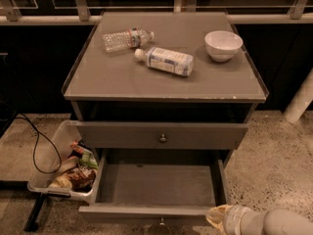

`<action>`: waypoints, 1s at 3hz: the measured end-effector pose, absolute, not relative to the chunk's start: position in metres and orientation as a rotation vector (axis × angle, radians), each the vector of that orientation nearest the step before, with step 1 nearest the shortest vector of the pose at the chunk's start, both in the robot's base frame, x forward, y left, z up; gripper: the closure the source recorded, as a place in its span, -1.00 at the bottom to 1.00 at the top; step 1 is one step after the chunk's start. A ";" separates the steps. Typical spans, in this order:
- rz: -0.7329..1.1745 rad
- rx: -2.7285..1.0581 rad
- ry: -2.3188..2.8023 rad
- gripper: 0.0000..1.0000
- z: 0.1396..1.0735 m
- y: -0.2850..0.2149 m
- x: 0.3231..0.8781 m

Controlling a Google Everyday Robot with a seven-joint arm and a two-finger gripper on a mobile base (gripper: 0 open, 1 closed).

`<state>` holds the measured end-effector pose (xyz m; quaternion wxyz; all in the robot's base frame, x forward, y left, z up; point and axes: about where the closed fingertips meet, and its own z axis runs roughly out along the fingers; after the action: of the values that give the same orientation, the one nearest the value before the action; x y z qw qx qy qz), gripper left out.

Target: Close middle drawer

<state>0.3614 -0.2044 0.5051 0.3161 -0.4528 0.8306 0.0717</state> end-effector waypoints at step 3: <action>0.151 -1.352 2.152 1.00 0.417 -0.192 0.375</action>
Offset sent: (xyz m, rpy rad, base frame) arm 0.0184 0.0139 -0.1038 -0.0936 -0.0126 0.1052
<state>0.3750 -0.1925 0.4171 0.2933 -0.5076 0.8081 0.0569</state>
